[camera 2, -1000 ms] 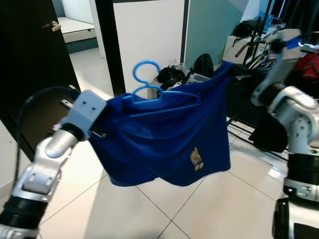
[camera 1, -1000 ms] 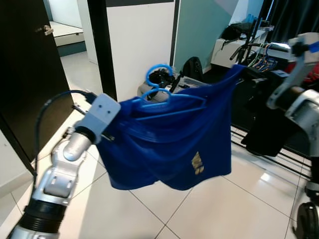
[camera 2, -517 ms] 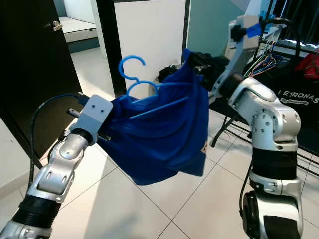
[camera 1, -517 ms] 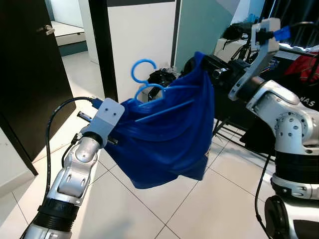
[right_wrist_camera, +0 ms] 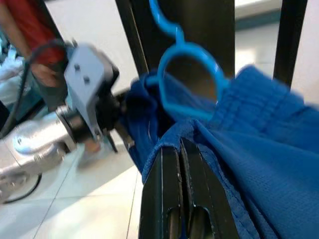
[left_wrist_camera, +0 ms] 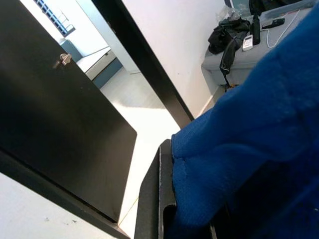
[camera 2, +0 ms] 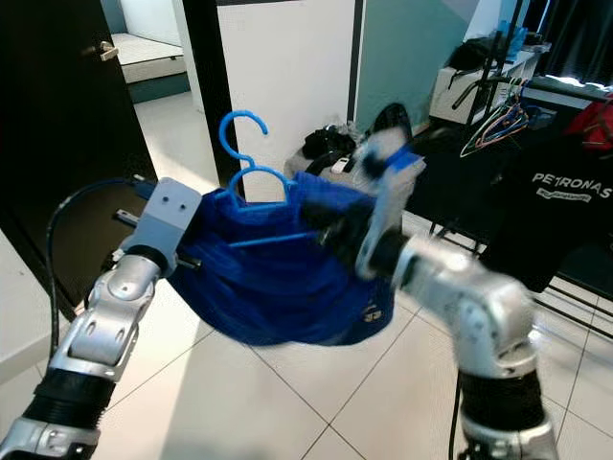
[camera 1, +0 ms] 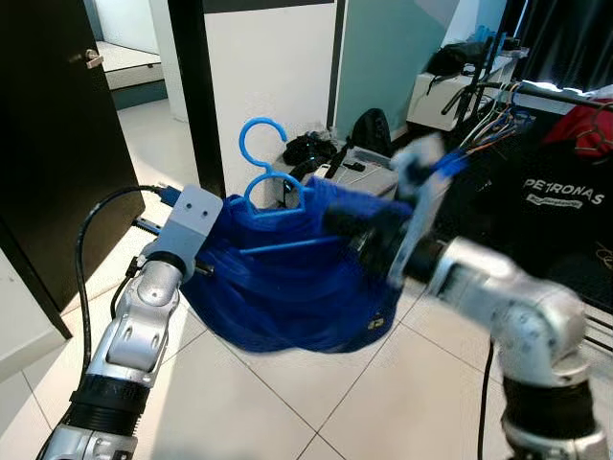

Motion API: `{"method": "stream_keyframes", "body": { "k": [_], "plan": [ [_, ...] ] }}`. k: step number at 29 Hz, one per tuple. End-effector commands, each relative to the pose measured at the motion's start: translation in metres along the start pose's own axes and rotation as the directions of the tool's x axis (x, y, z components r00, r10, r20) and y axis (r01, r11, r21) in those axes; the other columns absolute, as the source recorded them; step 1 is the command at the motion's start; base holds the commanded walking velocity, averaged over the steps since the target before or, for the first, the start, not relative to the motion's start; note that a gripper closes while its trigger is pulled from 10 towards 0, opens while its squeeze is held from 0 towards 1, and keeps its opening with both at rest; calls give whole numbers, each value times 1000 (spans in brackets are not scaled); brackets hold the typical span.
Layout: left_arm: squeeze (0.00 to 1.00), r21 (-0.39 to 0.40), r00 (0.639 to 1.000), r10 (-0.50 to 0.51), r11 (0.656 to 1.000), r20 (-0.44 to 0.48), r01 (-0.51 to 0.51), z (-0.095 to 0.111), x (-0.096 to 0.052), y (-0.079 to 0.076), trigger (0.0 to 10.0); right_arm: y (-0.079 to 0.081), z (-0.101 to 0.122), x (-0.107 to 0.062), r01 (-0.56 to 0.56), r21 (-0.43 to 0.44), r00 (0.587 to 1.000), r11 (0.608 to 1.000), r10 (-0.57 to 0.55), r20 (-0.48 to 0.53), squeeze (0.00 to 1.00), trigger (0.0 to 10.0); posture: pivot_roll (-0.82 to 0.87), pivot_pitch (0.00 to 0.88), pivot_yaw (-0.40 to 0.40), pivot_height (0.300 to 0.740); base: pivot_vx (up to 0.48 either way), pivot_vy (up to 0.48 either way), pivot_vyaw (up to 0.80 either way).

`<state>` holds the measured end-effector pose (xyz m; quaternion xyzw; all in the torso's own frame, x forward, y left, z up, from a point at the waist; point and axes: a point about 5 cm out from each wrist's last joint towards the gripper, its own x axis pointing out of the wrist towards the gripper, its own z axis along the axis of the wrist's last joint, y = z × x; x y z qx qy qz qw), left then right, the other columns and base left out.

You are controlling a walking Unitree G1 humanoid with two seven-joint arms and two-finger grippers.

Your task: Hang hanger

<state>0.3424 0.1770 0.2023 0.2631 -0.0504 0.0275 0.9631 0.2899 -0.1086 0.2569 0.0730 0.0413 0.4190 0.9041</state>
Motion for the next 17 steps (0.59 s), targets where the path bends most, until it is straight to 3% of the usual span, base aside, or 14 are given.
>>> {"method": "stream_keyframes", "body": {
  "k": [1,2,3,4,8,9,10,11,17],
  "plan": [
    [0,-11,1000,-8,1000,18,8,7,2,-5,0,0,-4,2,31,-9,999,999,-31,-15,0,0,-106,0,-25,740,0,0,0],
    [0,-28,1000,-18,999,24,18,9,1,-7,0,-14,-12,1,137,-16,990,990,-137,-38,0,0,-103,0,-25,740,0,0,0],
    [0,-28,1000,-18,999,24,18,9,1,-7,0,-14,-12,1,137,-16,990,990,-137,-38,0,0,-103,0,-25,740,0,0,0],
    [0,-42,999,-25,999,25,26,10,1,-10,0,-25,-16,0,217,-33,974,976,-219,-53,0,0,-103,0,-25,740,0,0,0],
    [0,-89,999,-33,995,15,35,9,0,-13,0,-39,-24,-6,304,-111,944,946,-315,-100,0,0,-101,0,-29,740,0,0,0],
    [0,-106,999,-33,994,9,34,8,-1,-14,0,-42,-27,-9,319,-134,935,938,-335,-118,0,4549,-101,0,-30,740,0,0,0],
    [0,-106,999,-33,994,9,34,8,-1,-14,0,-42,-27,-9,319,-134,935,938,-335,-118,0,4549,-101,0,-30,740,0,0,0],
    [0,-123,999,-32,992,4,32,7,-1,-14,0,-45,-30,-12,336,-162,924,928,-358,-134,0,10000,-101,0,-30,740,0,0,0],
    [0,-148,1000,-24,989,4,25,7,0,-13,0,-59,-28,-25,408,-175,897,896,-429,-103,0,10000,-103,0,-27,740,0,0,0]
  ]
}}
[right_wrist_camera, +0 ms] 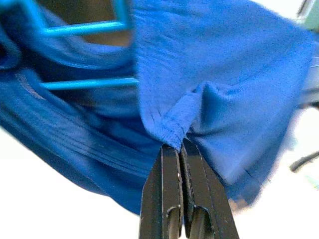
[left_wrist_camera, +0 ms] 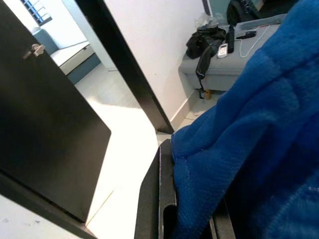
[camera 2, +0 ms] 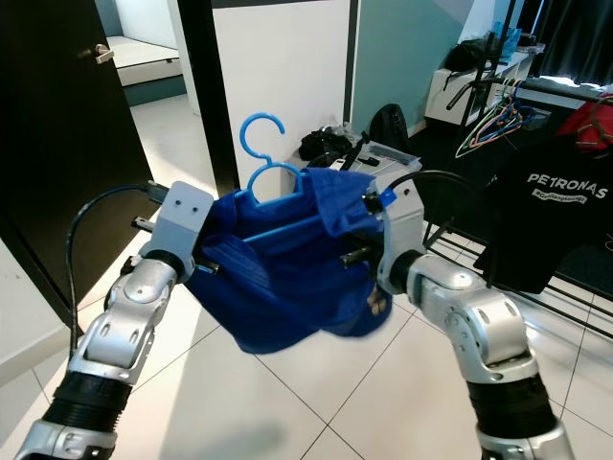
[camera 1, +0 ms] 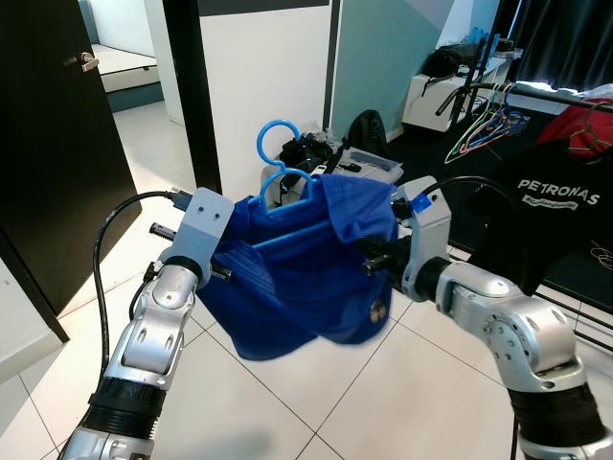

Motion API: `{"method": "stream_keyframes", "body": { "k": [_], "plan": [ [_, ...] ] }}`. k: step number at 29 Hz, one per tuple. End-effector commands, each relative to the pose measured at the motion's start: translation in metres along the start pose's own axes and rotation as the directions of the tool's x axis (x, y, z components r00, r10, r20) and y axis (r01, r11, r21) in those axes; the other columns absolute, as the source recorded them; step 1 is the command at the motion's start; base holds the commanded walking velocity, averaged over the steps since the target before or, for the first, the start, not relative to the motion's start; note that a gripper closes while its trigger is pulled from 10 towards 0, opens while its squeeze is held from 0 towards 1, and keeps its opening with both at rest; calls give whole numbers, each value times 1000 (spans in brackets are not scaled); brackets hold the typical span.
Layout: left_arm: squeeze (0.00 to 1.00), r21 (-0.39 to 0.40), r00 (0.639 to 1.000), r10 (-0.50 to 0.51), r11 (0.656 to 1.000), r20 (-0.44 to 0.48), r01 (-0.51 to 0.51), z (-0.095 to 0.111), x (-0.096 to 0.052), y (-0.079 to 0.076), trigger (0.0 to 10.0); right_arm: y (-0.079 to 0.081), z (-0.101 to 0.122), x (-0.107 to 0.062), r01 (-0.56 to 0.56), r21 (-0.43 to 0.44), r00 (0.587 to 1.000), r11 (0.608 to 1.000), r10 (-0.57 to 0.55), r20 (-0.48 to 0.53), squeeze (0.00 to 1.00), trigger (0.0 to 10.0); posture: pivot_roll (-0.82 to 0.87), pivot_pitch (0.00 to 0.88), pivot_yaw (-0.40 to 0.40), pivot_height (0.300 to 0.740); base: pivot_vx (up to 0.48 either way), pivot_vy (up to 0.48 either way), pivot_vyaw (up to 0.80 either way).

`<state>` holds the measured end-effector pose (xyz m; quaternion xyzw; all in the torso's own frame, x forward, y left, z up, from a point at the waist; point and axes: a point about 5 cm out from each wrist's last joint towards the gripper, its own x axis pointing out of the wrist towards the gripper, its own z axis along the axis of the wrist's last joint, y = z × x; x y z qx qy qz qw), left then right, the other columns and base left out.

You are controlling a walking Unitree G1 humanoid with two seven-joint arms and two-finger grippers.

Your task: Hang hanger

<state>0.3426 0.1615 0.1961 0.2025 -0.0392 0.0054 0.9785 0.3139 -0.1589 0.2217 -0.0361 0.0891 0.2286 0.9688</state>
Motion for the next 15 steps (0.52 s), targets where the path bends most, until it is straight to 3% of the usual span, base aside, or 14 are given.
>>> {"method": "stream_keyframes", "body": {
  "k": [1,2,3,4,5,6,7,11,15],
  "plan": [
    [0,-26,1000,19,999,22,-18,5,1,3,0,-9,1,-3,28,16,999,999,-29,37,0,10000,-103,0,-27,740,0,0,0],
    [0,-26,1000,19,999,22,-18,5,1,3,0,-9,1,-3,28,16,999,999,-29,37,0,10000,-103,0,-27,740,0,0,0],
    [0,-34,999,20,999,27,-19,6,1,2,0,-13,5,-4,34,26,997,999,-36,72,153,10000,-107,0,-25,740,0,0,0],
    [0,-34,999,20,999,27,-19,6,1,2,0,-13,5,-4,34,26,997,999,-36,72,153,10000,-107,0,-25,740,0,0,0],
    [0,-43,999,20,999,31,-19,7,2,2,0,-17,8,-5,40,38,994,998,-44,103,878,10000,-107,0,-25,740,0,0,0],
    [0,-43,999,20,999,31,-19,7,2,2,0,-17,8,-5,40,38,994,998,-44,103,878,10000,-107,0,-25,740,0,0,0],
    [0,-52,999,22,998,39,-20,9,2,1,0,-19,11,-7,27,65,989,998,-36,142,1000,10000,-107,0,-25,740,0,0,0],
    [0,-66,998,32,997,55,-28,11,1,0,0,-17,17,-16,-66,111,972,992,38,233,1000,10000,-106,0,-24,740,0,0,0],
    [0,-83,997,41,996,61,-36,11,1,2,0,-21,10,-26,-108,118,964,987,75,253,1000,10000,-106,0,-22,740,0,0,0]
  ]
}}
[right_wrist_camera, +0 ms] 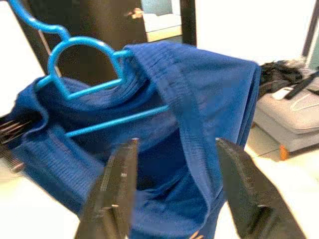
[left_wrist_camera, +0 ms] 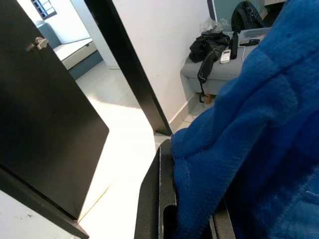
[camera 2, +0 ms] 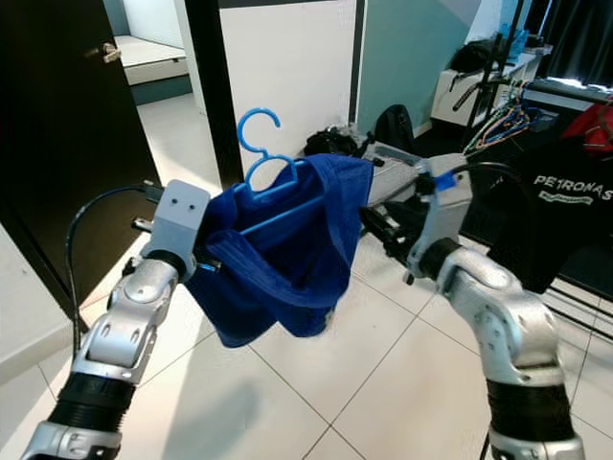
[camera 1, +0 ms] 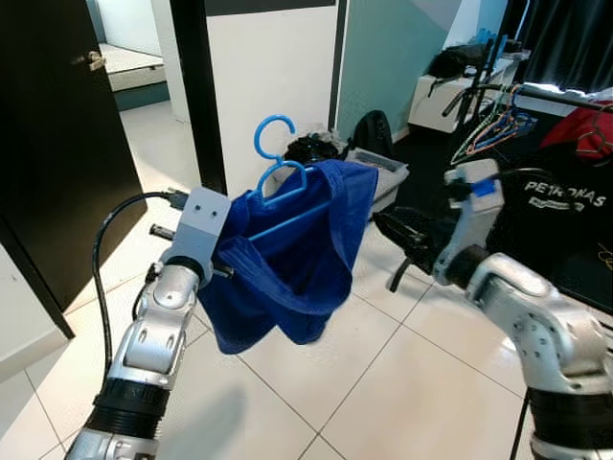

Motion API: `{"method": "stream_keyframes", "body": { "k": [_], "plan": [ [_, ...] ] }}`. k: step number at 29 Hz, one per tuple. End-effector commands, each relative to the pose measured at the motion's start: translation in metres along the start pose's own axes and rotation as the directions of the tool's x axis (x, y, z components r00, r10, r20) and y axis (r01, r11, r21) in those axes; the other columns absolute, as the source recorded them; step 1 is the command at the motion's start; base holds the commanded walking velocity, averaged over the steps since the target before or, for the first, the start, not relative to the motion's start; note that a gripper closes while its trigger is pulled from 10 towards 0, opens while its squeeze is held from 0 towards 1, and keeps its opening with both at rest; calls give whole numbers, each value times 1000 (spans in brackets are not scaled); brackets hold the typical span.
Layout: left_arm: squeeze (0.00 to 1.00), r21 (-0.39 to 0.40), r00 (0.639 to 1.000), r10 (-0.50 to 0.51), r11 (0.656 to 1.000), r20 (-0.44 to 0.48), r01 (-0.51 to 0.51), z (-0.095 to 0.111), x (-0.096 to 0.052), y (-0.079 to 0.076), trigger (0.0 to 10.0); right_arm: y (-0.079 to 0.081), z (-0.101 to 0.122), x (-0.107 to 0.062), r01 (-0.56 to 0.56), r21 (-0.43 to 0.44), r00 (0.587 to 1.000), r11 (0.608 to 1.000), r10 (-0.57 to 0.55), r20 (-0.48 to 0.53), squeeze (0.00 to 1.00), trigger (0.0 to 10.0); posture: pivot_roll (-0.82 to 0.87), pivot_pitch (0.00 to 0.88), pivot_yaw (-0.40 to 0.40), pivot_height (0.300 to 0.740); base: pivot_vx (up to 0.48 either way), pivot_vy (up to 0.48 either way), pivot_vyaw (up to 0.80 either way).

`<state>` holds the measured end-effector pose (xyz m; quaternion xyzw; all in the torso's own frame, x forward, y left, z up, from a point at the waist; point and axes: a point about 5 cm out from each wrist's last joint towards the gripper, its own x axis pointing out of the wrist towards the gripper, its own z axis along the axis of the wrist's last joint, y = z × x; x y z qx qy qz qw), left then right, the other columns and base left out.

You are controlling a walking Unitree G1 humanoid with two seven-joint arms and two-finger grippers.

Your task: Hang hanger

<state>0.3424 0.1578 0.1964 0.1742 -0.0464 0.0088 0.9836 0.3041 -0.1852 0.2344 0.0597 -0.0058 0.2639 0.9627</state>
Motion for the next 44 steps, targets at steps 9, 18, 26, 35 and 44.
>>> {"method": "stream_keyframes", "body": {
  "k": [9,18,26,35,44],
  "plan": [
    [0,-57,998,32,998,56,-29,7,0,5,0,-16,-8,-25,32,33,998,999,-34,46,1000,10000,-108,0,-17,740,0,0,0],
    [0,-107,998,-46,993,49,51,-14,-12,-8,10000,-73,-76,-62,492,196,870,848,-473,-140,0,10000,-112,0,-15,740,0,0,-178],
    [0,-145,998,-59,987,20,61,-33,-24,-7,10000,-81,-114,-81,592,174,800,787,-546,-250,0,10000,-110,0,-22,740,0,0,-800],
    [0,-144,994,-108,983,31,111,-36,-31,-13,10000,-78,-135,-92,630,128,763,766,-582,-281,0,10000,-124,0,-16,740,82,0,-267],
    [0,-141,988,-146,979,39,150,-39,-36,-21,10000,-78,-149,-96,653,97,738,751,-603,-303,0,10000,-133,0,-10,740,480,0,0]
  ]
}}
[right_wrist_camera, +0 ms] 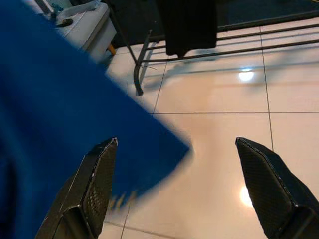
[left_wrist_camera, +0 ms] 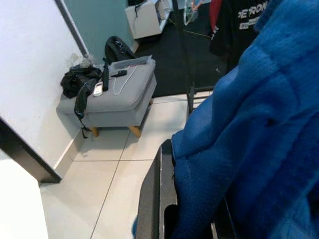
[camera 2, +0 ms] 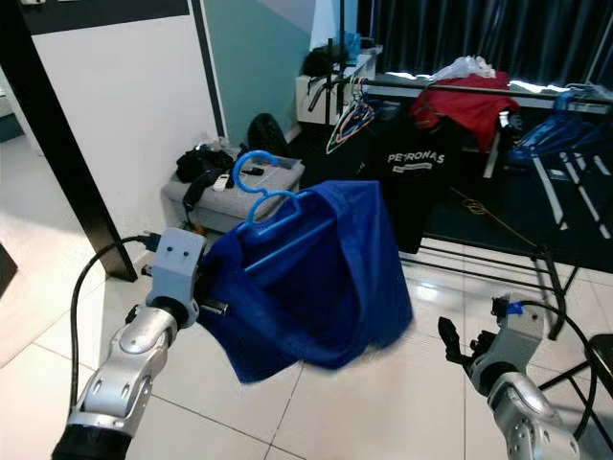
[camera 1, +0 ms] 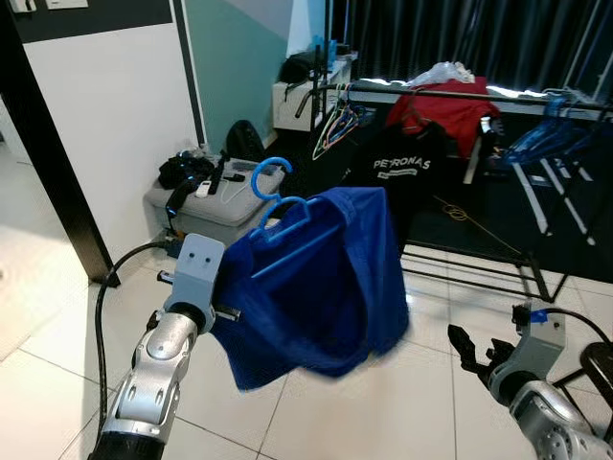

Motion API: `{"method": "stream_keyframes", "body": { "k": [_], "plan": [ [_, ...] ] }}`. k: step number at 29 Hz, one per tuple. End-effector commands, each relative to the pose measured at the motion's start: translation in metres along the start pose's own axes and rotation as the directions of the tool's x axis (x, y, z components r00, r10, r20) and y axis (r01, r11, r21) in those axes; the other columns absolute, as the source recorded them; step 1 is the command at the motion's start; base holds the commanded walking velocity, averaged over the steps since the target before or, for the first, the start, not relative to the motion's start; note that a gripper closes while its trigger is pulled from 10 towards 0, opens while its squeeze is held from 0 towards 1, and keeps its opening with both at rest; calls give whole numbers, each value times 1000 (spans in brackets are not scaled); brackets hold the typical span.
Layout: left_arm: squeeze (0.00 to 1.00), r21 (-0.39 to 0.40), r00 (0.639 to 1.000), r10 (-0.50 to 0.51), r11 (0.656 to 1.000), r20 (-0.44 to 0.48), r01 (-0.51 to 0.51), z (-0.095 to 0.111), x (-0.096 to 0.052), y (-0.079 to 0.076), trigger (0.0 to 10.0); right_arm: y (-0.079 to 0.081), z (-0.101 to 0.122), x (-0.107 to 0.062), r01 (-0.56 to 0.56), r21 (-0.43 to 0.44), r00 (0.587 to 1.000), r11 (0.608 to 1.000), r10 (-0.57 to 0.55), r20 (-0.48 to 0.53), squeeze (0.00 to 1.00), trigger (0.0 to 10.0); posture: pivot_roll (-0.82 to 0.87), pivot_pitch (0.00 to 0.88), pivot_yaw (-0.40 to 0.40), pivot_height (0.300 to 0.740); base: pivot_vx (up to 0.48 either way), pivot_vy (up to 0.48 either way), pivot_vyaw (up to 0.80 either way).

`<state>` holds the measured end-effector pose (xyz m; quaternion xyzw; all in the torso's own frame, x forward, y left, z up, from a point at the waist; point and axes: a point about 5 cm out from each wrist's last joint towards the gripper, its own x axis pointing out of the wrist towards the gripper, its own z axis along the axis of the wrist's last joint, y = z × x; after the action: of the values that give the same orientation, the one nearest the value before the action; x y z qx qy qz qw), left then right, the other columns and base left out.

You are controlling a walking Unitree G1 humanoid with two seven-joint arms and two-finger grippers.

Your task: Hang hanger

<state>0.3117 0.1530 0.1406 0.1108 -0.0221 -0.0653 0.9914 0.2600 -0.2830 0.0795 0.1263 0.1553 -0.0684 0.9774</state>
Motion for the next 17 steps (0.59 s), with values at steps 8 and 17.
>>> {"method": "stream_keyframes", "body": {
  "k": [8,17],
  "plan": [
    [0,14,999,-19,1000,48,18,5,-10,0,10000,-6,-13,-2,27,-24,999,999,-28,-18,0,10000,-122,0,-14,740,480,0,0],
    [0,27,993,-78,997,84,76,14,-12,-10,10000,-9,-17,0,43,-27,999,999,-44,-31,0,10000,-122,0,-11,740,480,0,-531]
  ]
}}
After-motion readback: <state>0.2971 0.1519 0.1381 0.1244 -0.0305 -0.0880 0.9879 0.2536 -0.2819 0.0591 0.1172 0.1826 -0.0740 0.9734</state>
